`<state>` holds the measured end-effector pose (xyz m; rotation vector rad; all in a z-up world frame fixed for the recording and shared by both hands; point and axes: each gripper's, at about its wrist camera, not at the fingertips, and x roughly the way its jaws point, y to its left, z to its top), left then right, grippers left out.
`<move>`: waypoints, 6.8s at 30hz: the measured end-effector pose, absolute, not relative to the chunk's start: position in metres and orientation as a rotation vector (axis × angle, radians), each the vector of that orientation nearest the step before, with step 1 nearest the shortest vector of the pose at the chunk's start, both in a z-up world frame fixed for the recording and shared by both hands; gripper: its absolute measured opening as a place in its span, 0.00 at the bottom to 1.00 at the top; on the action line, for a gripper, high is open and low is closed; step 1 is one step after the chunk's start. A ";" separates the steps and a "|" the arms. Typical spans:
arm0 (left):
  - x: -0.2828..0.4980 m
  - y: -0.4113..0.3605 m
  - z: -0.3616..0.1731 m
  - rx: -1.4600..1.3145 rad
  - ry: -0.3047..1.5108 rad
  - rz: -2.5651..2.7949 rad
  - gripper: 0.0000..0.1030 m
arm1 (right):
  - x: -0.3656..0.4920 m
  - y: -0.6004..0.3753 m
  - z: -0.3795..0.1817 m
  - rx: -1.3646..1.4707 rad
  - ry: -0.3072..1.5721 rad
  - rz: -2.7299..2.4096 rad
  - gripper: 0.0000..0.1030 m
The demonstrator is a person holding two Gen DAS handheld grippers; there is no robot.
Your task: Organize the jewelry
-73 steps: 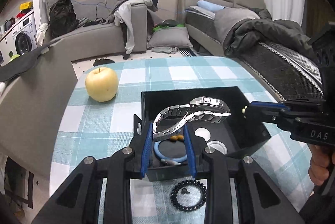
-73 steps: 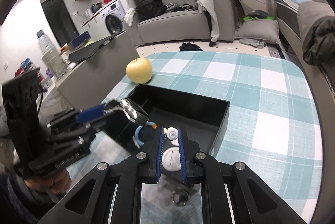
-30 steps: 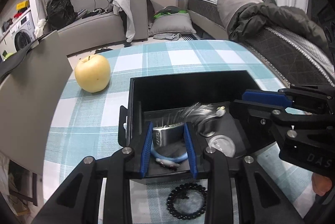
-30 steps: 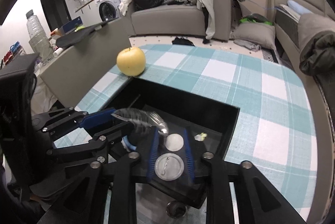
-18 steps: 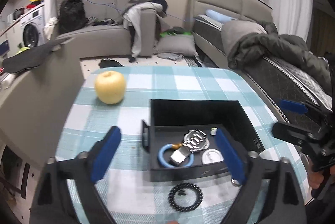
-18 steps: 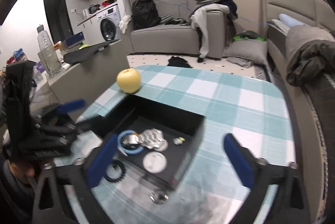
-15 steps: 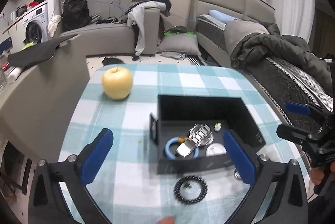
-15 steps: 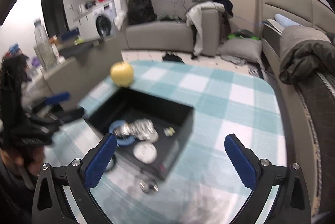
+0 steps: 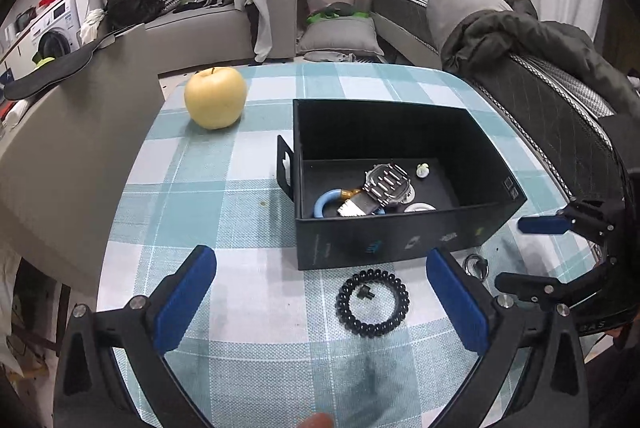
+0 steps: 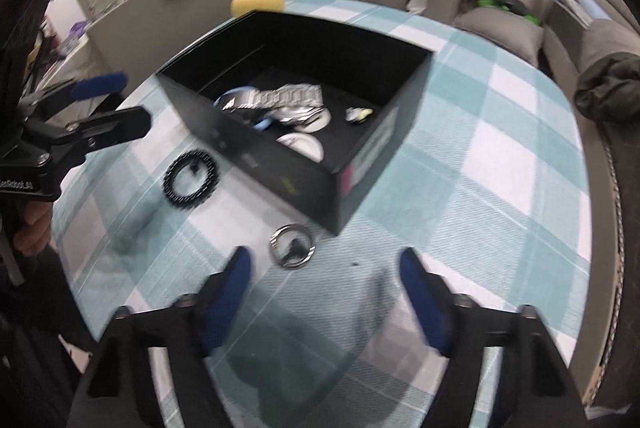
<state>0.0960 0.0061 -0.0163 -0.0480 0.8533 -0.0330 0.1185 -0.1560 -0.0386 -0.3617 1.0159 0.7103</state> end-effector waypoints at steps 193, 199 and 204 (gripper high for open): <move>0.166 -0.007 -0.014 -0.042 0.827 -0.105 0.33 | 0.185 -0.124 0.013 -0.015 0.830 0.669 0.17; 0.160 -0.006 -0.005 -0.070 0.800 -0.128 0.47 | 0.171 -0.151 0.030 -0.014 0.758 0.660 0.46; 0.140 0.001 0.005 -0.131 0.736 -0.143 0.83 | 0.157 -0.175 0.042 -0.051 0.679 0.623 0.81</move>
